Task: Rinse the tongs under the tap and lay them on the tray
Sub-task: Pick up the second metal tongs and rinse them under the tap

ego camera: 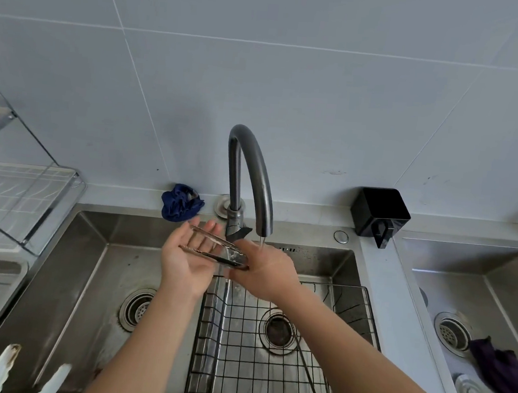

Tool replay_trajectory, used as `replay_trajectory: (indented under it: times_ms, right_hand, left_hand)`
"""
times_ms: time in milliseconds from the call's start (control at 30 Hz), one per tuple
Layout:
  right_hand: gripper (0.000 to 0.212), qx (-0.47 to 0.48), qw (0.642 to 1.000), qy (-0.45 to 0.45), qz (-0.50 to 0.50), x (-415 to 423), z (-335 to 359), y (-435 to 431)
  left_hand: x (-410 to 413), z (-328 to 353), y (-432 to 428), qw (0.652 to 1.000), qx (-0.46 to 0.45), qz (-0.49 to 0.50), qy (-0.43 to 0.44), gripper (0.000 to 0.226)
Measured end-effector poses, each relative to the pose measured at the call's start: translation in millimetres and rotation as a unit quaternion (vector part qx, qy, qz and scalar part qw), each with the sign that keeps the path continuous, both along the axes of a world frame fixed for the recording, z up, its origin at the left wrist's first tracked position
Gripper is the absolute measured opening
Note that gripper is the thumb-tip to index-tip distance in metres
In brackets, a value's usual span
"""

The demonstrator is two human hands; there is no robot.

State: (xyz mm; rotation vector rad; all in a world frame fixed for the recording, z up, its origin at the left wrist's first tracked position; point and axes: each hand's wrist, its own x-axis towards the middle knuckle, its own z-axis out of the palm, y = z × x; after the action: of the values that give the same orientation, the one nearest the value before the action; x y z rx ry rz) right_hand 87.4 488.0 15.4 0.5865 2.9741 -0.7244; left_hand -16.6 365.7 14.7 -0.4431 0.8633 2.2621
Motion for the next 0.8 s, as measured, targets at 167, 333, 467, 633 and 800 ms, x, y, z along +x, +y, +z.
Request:
replay_trajectory:
  times_ms: [167,333,467,633,800]
  right_hand:
    - [0.068,-0.105,0.994,-0.02,-0.037,42,-18,-6]
    - [0.053,-0.139,0.976,-0.039,-0.16,119,-47,4]
    - [0.049,-0.108,0.967,-0.061,-0.221,158,-69,0]
    - [0.058,-0.043,0.96,-0.098,-0.258,179,-94,-17]
    - [0.06,0.03,0.937,-0.176,-0.3,189,-111,-35]
  left_hand:
    - [0,-13,-7,0.997,-0.067,0.018,0.013,0.037]
    - [27,-28,-21,0.882,-0.333,-0.16,0.292,0.033]
    - [75,-66,-44,0.583,-0.517,-0.307,0.546,0.046]
    - [107,-101,-74,0.322,-0.607,-0.373,0.623,0.065]
    - [115,-121,-95,0.288,-0.603,-0.361,0.65,0.068]
